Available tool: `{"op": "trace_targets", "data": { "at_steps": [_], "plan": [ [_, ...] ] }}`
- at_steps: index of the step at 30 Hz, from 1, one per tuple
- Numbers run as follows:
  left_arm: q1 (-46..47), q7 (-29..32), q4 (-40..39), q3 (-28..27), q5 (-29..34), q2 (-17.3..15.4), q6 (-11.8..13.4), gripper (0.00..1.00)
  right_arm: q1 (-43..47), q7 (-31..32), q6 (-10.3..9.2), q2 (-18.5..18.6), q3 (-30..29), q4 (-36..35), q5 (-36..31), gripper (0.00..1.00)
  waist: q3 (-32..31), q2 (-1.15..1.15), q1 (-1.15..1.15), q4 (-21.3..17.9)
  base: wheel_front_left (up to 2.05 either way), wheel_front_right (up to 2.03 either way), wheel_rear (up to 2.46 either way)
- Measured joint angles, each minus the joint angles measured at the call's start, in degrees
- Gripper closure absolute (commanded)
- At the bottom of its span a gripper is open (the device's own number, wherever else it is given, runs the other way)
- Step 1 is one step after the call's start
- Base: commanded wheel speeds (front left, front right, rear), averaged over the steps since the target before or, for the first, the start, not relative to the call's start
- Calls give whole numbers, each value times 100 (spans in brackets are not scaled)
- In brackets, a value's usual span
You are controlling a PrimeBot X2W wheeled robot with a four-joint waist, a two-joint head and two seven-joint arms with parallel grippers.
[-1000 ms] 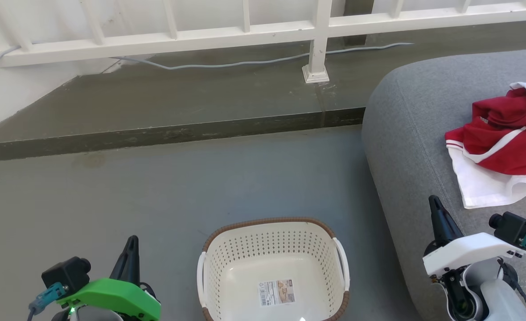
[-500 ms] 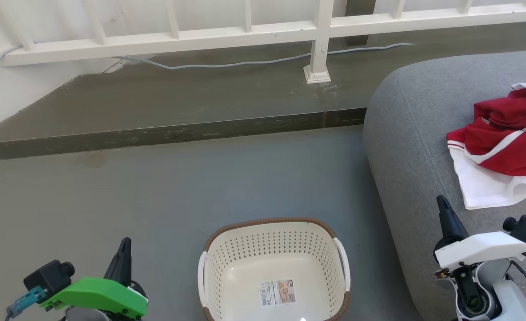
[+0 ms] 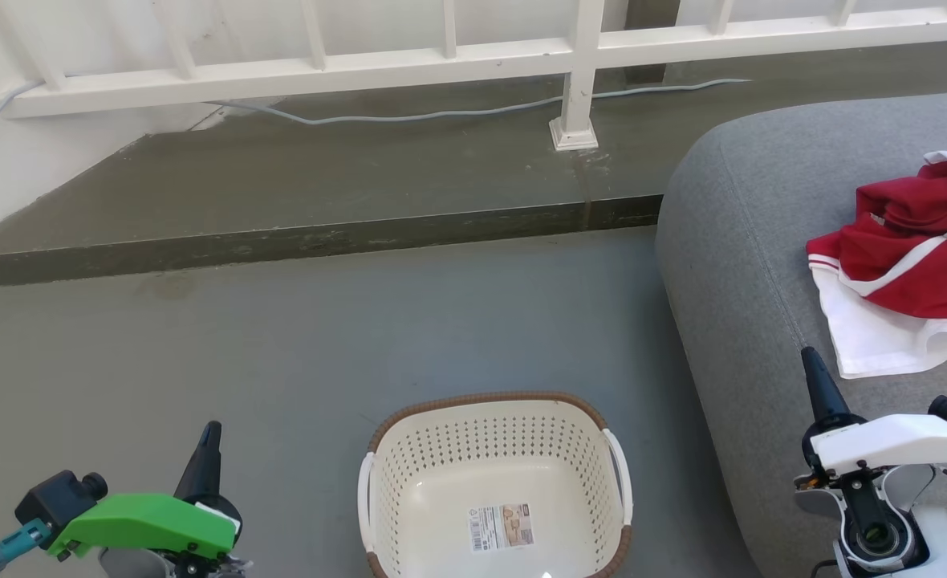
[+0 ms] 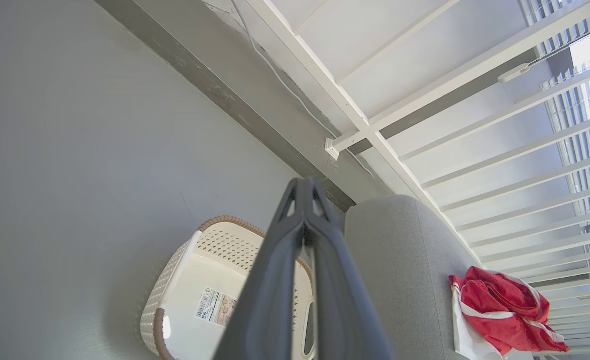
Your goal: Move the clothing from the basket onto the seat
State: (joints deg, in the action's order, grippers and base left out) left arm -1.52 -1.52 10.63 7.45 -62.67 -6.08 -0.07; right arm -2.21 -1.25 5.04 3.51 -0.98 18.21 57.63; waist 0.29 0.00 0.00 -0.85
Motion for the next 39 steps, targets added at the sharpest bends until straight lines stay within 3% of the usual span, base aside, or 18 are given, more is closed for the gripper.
{"op": "trace_targets", "data": {
  "at_steps": [39],
  "plan": [
    [342, 452, 380, -757, -2880, 145, -581, 100, -94, 720, 151, -125, -646, -140, 3052, 100, -11, 0, 0, 76, 0, 0, 0]
  ]
}}
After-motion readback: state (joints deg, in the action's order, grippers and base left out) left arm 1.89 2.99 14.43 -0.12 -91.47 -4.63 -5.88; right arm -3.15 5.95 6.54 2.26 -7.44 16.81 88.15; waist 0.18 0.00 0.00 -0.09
